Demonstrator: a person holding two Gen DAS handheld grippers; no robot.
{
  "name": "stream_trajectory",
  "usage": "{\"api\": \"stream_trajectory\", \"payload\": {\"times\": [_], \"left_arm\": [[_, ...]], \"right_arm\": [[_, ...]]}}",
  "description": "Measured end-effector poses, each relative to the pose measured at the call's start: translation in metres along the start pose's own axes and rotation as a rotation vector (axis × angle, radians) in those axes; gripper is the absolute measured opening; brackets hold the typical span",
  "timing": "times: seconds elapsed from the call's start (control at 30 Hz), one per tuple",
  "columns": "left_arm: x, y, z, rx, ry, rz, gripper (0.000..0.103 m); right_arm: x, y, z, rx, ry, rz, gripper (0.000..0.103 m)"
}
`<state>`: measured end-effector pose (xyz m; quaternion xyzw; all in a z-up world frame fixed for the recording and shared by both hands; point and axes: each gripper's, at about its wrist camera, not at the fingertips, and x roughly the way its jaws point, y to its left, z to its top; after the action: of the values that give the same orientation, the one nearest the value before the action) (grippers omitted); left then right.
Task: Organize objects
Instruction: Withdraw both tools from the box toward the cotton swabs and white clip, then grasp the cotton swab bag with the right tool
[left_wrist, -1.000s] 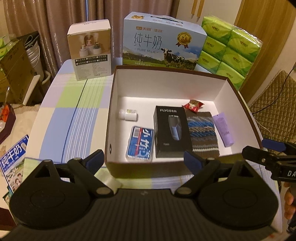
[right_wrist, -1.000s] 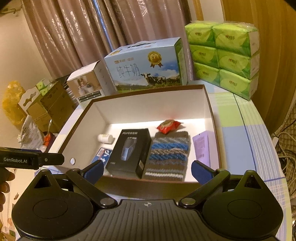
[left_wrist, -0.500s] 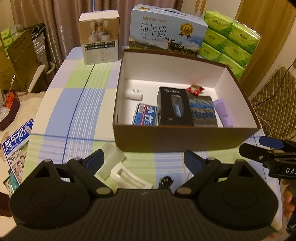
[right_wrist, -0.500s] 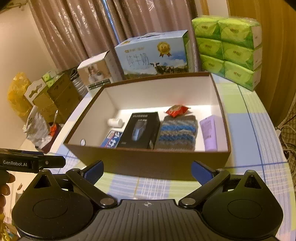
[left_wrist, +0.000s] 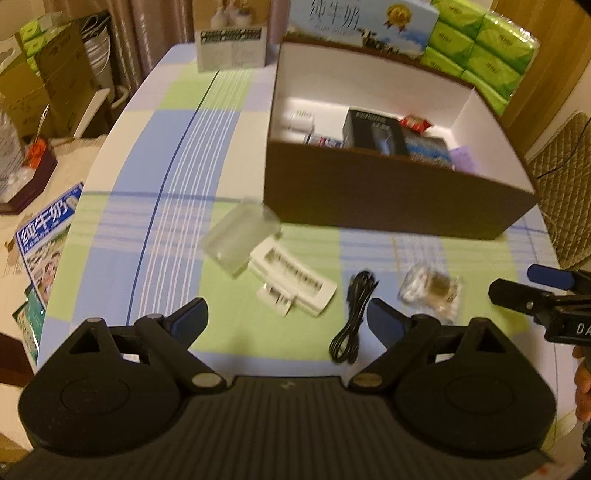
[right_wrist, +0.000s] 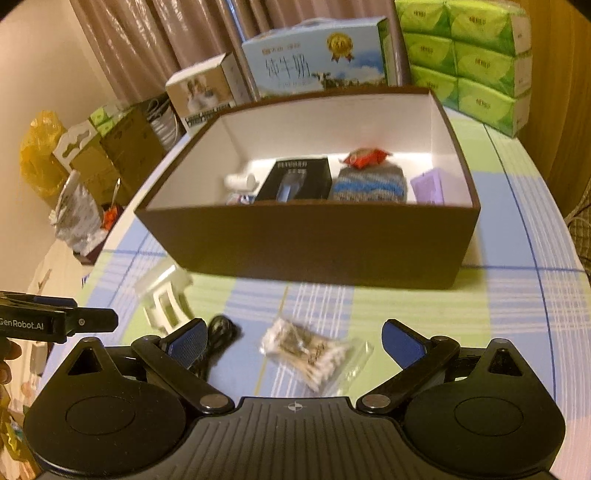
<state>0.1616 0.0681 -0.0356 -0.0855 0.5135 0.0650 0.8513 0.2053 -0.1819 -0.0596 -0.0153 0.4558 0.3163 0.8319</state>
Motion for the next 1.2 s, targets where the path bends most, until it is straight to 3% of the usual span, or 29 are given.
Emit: {"api": "stream_trajectory", "payload": {"times": [0.43, 1.2], "left_arm": [[0.012, 0.001, -0.022, -0.024, 0.054, 0.028, 0.091], [0.030, -0.003, -0.026, -0.008, 0.056, 0.008, 0.090]], "right_arm": [[0.010, 0.001, -0.022, -0.040, 0.053, -0.010, 0.098], [0.041, 0.002, -0.032, -0.175, 0.096, -0.011, 0.098]]}}
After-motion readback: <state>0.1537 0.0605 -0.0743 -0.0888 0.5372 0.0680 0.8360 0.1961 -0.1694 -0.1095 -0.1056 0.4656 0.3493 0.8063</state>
